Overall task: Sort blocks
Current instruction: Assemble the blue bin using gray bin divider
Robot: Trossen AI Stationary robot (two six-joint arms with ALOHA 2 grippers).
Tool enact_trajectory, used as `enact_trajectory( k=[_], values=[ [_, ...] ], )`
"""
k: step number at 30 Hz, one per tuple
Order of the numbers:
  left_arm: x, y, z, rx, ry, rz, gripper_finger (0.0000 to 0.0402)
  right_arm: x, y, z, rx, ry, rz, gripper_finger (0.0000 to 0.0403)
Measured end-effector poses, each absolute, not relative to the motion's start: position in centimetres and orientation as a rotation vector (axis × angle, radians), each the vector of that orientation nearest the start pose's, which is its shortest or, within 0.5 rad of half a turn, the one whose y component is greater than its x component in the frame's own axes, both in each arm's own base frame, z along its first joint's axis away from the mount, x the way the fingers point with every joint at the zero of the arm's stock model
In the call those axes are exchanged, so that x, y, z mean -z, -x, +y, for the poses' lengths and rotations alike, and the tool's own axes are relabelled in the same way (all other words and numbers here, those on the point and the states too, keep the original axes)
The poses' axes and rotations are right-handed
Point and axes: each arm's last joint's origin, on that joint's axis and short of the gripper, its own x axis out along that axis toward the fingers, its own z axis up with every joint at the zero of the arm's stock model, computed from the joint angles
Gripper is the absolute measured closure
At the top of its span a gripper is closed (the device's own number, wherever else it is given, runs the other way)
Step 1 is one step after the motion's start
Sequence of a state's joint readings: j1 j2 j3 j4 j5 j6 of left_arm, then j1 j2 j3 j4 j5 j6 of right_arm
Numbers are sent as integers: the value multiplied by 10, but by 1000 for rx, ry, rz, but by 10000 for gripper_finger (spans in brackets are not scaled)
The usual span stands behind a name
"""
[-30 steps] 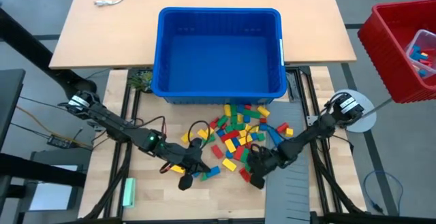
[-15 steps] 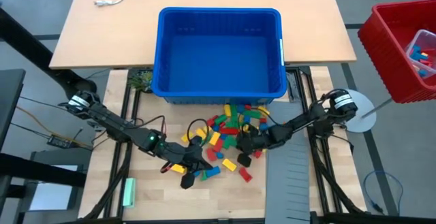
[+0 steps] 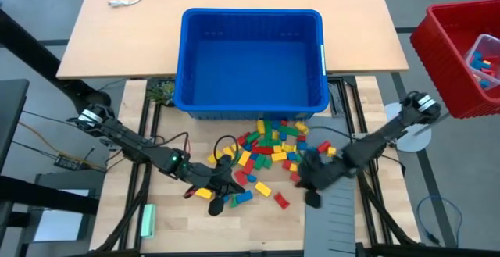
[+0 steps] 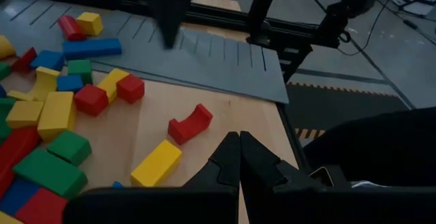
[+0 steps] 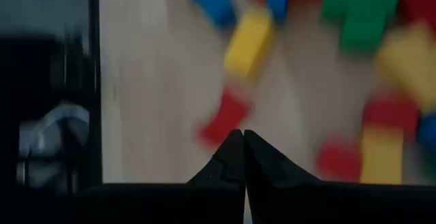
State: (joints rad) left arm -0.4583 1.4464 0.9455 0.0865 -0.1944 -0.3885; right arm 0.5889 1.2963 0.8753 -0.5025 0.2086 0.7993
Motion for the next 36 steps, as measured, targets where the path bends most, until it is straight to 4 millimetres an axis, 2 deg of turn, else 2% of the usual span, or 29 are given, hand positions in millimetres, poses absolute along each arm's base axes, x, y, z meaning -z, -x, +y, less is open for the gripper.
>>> enact_trajectory(
  k=[3,7,13,20,26,31,36],
  values=[
    [-262,-289,-136,184,227,435,392,-227,-186,154,9,-321,1077,403],
    [-262,-289,-136,184,227,435,392,-208,-166,178,-31,-225,1234,403],
    [-262,-289,-136,177,227,433,392,-168,-161,206,-77,-76,1367,403],
    [-266,-291,-137,185,248,381,392,-138,-178,226,-164,-21,1317,403],
    [-268,-294,-139,186,288,342,392,-130,-203,219,-114,-48,1217,403],
    [-263,-300,-141,169,333,322,392,-133,-226,185,65,-24,1161,403],
    [-250,-310,-146,165,356,315,392,-129,-244,159,118,-85,1150,403]
  ],
)
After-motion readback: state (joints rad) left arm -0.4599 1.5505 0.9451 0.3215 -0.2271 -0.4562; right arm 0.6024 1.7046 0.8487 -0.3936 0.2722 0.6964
